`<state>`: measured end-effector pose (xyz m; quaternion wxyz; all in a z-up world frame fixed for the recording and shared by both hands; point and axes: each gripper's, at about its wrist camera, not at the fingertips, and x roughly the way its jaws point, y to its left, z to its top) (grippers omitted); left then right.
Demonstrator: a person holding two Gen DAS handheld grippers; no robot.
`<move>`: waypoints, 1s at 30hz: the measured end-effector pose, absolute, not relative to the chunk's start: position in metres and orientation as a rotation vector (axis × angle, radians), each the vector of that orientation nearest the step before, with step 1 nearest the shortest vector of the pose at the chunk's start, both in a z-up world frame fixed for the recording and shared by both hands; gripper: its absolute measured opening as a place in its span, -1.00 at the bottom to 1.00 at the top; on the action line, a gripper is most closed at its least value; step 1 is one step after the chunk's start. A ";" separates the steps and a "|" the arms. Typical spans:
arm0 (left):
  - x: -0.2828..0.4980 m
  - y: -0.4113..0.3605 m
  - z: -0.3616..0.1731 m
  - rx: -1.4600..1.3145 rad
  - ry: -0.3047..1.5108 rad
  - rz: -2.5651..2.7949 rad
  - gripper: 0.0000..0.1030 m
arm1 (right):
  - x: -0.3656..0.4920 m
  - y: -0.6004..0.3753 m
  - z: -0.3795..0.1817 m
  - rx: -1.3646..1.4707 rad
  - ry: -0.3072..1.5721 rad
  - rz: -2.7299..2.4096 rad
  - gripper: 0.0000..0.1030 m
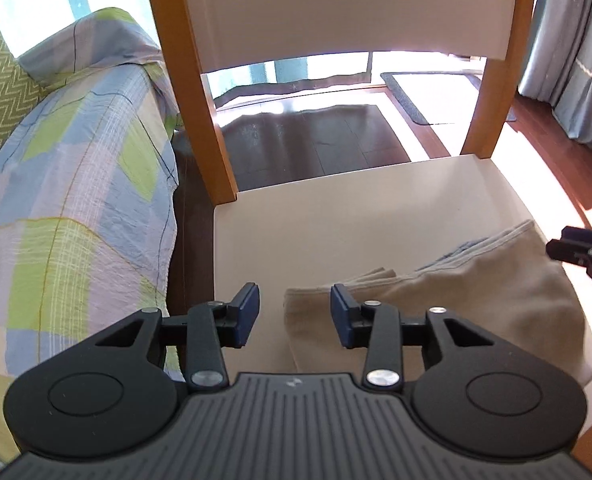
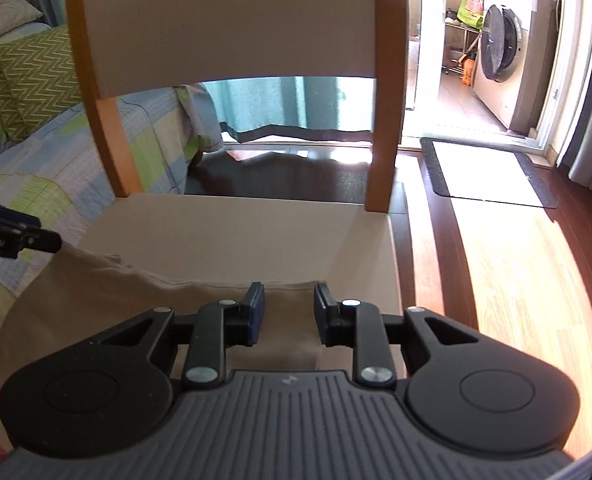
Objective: Fold clothes
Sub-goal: 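Press the tank top flat on the stack with both open grippers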
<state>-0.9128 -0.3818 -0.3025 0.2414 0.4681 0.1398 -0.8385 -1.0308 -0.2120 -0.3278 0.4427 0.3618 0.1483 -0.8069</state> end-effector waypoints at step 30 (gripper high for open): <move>-0.934 -0.369 -0.305 1.258 0.336 -2.282 -0.12 | -1.062 -0.238 -0.344 0.929 0.421 -2.077 -0.60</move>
